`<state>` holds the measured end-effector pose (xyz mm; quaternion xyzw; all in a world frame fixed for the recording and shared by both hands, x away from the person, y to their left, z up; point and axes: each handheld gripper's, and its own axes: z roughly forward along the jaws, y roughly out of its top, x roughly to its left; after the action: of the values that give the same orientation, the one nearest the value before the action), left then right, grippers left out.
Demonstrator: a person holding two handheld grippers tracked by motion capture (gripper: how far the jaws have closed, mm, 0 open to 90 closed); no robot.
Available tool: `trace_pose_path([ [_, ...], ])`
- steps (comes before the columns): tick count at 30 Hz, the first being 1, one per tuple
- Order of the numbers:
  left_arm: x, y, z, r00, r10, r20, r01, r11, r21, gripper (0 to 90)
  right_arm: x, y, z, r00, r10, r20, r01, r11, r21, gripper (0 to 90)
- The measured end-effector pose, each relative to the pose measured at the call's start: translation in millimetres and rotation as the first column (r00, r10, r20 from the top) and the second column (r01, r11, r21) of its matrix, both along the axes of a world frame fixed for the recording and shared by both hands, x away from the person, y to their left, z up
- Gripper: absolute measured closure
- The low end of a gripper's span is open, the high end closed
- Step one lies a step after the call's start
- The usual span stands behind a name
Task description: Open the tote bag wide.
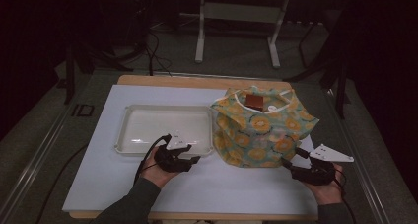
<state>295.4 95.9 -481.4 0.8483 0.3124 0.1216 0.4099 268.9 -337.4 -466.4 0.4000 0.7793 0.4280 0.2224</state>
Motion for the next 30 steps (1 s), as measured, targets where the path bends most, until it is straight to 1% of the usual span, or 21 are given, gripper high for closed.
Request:
trace_pose_path([
  [4,2.0,-6.3,1.6,1.0000,-0.008,-0.001,0.008,0.9999,-0.010,45.8,1.8,4.3,1.6,0.9998,0.018,0.001,-0.018,1.000,0.003,30.1],
  [5,3.3,-10.3,2.4,0.9999,-0.011,-0.001,0.011,0.9998,-0.014,45.7,3.5,7.5,2.3,0.9996,0.027,0.004,-0.027,1.000,-0.003,33.8],
  [6,3.3,-10.3,2.4,0.9999,-0.011,-0.001,0.011,0.9998,-0.014,45.7,4.3,8.3,2.5,0.9995,0.033,-0.001,-0.033,0.999,-0.001,37.8],
  [7,4.3,-11.9,2.8,0.9999,-0.014,-0.002,0.014,0.9998,-0.014,45.7,4.3,8.3,2.5,0.9995,0.033,-0.001,-0.033,0.999,-0.001,37.8],
  [8,5.5,-15.5,3.6,0.9998,-0.018,-0.004,0.018,0.9997,-0.019,45.6,5.0,8.8,3.3,0.9988,0.048,-0.010,-0.048,0.999,0.009,47.3],
  [9,6.0,-17.2,4.3,0.9998,-0.022,-0.004,0.021,0.9996,-0.019,45.6,4.9,8.7,3.6,0.9985,0.054,-0.011,-0.054,0.998,0.014,51.9],
  [10,6.0,-17.2,4.3,0.9998,-0.022,-0.004,0.021,0.9996,-0.019,45.6,4.9,8.7,3.6,0.9985,0.054,-0.011,-0.054,0.998,0.014,51.9],
  [12,7.0,-22.5,6.0,0.9995,-0.030,-0.003,0.030,0.9992,-0.026,45.7,3.6,7.9,4.5,0.9977,0.067,-0.010,-0.067,0.998,0.022,60.7],
  [16,7.6,-34.6,9.5,0.9986,-0.053,0.001,0.053,0.9982,-0.026,45.9,2.7,5.7,5.0,0.9970,0.076,-0.019,-0.075,0.996,0.040,71.2],
  [20,8.0,-47.9,12.1,0.9977,-0.068,0.002,0.068,0.9974,-0.023,46.3,0.5,3.8,5.3,0.9970,0.077,-0.012,-0.076,0.996,0.046,80.6],
  [25,9.2,-63.2,14.7,0.9964,-0.085,0.004,0.085,0.9962,-0.018,47.3,-2.3,1.6,5.5,0.9975,0.070,-0.012,-0.069,0.996,0.047,86.3],
  [27,9.2,-68.2,15.5,0.9962,-0.087,0.005,0.087,0.9960,-0.022,47.7,-3.8,1.1,5.4,0.9977,0.067,-0.010,-0.066,0.997,0.046,87.7],
  [29,9.2,-68.2,15.5,0.9962,-0.087,0.005,0.087,0.9960,-0.022,48.1,-4.5,0.8,5.4,0.9978,0.065,-0.009,-0.065,0.997,0.045,87.7],
  [30,9.0,-73.4,16.5,0.9962,-0.086,0.010,0.086,0.9961,-0.019,48.1,-4.5,0.8,5.4,0.9978,0.065,-0.009,-0.065,0.997,0.045,88.3],
])
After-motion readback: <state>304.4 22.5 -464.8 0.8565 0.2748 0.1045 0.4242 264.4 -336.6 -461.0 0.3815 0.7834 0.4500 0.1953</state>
